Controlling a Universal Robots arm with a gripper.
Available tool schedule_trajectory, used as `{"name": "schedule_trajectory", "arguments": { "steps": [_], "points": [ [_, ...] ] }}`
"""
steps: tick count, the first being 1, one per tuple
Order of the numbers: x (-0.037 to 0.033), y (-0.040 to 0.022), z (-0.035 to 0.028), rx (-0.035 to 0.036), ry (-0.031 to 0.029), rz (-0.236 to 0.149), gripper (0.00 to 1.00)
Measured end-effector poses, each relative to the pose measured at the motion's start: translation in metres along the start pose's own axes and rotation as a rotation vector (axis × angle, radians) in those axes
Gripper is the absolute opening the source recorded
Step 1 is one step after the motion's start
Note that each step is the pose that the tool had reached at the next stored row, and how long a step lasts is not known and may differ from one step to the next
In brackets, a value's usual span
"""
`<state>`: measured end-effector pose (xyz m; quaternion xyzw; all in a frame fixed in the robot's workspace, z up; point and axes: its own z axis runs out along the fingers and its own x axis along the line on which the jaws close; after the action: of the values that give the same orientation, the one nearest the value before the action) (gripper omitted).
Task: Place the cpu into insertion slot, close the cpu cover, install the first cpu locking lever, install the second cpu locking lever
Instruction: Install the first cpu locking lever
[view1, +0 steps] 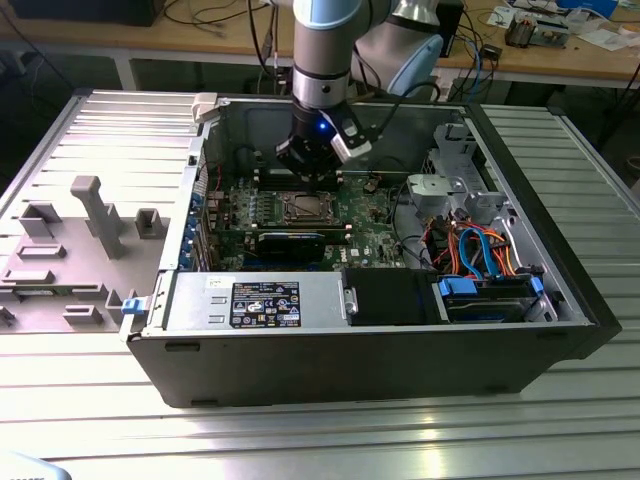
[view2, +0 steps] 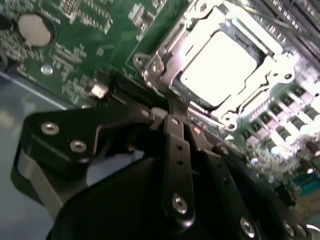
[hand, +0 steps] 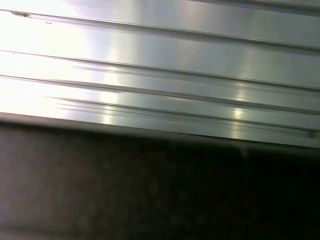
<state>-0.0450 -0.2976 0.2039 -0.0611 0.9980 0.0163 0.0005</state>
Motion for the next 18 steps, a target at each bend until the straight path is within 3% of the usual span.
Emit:
{"name": "schedule_trajectory", "arguments": {
  "steps": [3, 5, 9, 10, 12, 14, 16, 18],
  "points": [
    [0.0002, 0.0, -0.0069, 0.0021, 0.001, 0.0, 0.11],
    [0.0004, -0.001, -0.0079, 0.0025, 0.0008, 0.0, 0.11],
    [0.0015, -0.0102, -0.0082, 0.0092, 0.0019, 0.0, 0.11],
    [0.0018, -0.0128, -0.0084, 0.0134, 0.0024, 0.0, 0.11],
    [0.0027, -0.0198, -0.0086, 0.0288, 0.0042, 0.0, 0.11],
    [0.0033, -0.0254, -0.0088, 0.0509, 0.007, 0.0, 0.11],
    [0.0039, -0.0297, -0.0089, 0.0656, 0.0088, 0.0, 0.11],
    [0.0045, -0.0349, -0.0091, 0.0711, 0.0096, 0.0, 0.11]
  ]
}}
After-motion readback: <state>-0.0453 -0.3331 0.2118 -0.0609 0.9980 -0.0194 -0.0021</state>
